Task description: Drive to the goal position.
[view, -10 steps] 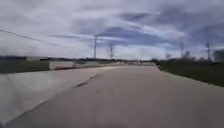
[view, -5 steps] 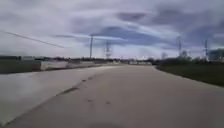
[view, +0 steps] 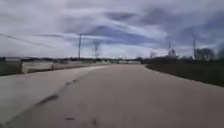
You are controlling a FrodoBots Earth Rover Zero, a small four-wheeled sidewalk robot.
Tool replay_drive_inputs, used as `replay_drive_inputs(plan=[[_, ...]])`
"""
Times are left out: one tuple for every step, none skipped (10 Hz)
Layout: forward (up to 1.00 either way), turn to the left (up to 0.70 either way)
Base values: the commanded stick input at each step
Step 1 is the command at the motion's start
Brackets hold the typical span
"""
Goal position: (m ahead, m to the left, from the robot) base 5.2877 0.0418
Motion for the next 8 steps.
replay_drive_inputs(plan=[[1.0, 0.0], [1.0, 0.0], [1.0, 0.0], [1.0, 0.0], [1.0, 0.0], [1.0, 0.0], [1.0, 0.0], [1.0, 0.0]])
